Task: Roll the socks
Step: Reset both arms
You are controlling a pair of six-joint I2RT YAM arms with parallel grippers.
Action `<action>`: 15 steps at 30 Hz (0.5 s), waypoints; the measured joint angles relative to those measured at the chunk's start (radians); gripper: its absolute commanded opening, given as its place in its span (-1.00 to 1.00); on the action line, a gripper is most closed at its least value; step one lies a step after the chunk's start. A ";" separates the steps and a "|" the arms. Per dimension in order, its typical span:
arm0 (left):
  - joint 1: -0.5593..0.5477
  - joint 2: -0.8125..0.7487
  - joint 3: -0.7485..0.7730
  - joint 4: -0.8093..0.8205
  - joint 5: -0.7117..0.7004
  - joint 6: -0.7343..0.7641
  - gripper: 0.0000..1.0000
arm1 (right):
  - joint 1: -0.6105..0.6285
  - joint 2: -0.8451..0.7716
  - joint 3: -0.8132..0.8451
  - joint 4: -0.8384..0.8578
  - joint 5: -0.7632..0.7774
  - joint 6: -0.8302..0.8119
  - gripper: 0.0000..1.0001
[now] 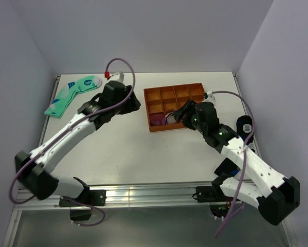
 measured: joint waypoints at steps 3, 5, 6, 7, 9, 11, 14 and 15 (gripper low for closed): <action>-0.029 -0.209 -0.134 -0.043 -0.032 -0.002 0.38 | -0.003 -0.118 -0.050 -0.031 -0.003 -0.031 0.94; -0.056 -0.340 -0.229 -0.069 -0.045 -0.007 0.42 | -0.004 -0.198 -0.083 -0.048 -0.005 -0.060 1.00; -0.070 -0.415 -0.280 -0.102 -0.046 -0.006 0.46 | -0.005 -0.229 -0.095 -0.065 -0.005 -0.069 1.00; -0.076 -0.475 -0.318 -0.117 -0.048 -0.005 0.47 | -0.005 -0.268 -0.109 -0.077 -0.004 -0.080 1.00; -0.078 -0.595 -0.383 -0.173 -0.057 0.000 0.48 | -0.005 -0.340 -0.138 -0.102 0.000 -0.100 1.00; -0.077 -0.678 -0.422 -0.202 -0.069 0.006 0.49 | -0.006 -0.404 -0.164 -0.126 0.003 -0.117 1.00; -0.077 -0.769 -0.471 -0.210 -0.074 0.010 0.50 | -0.006 -0.486 -0.194 -0.167 0.014 -0.136 1.00; -0.077 -0.793 -0.481 -0.211 -0.074 0.011 0.50 | -0.007 -0.508 -0.200 -0.179 0.020 -0.140 1.00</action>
